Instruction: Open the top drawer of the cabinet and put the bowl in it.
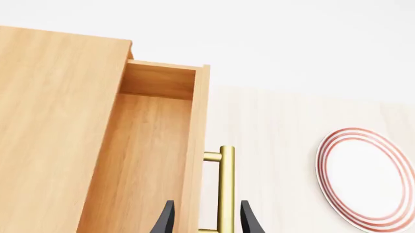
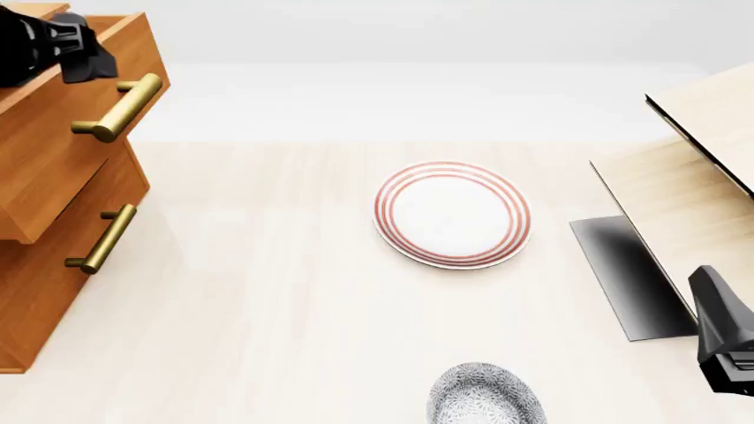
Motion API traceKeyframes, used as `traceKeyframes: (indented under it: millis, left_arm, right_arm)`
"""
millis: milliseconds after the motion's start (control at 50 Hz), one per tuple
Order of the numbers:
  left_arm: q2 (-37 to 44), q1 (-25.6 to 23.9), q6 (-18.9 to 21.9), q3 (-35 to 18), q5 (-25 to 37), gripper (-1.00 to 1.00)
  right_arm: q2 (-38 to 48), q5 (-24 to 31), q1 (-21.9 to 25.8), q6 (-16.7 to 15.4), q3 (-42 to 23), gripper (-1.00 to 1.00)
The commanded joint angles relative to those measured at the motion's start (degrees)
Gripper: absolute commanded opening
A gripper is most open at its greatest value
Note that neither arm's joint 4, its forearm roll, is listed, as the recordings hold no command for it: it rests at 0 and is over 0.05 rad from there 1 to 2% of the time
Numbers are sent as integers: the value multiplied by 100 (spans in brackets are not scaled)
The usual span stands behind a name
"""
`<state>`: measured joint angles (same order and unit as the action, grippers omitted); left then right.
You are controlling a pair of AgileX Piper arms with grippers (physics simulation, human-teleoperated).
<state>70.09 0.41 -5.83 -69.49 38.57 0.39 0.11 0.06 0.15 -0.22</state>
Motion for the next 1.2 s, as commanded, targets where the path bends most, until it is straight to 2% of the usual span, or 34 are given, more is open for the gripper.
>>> traceKeyframes:
  millis: [20, 420, 800, 1020, 1200]
  left_arm:
    - [168, -48, -30, 39, -132, 100]
    - [432, -150, -12, 101, -299, 100]
    - [547, -584, 223, -43, -122, 100]
    - [557, -933, 36, -112, -144, 100]
    - [582, -1066, 60, -168, -97, 100]
  right_arm:
    - [-5, -4, -1, -5, 3, 100]
    - [-6, -4, -2, -5, 3, 100]
    - [-5, -4, -3, -5, 3, 100]
    - [-6, -4, -3, -5, 3, 100]
    - [-6, -4, -2, -6, 3, 100]
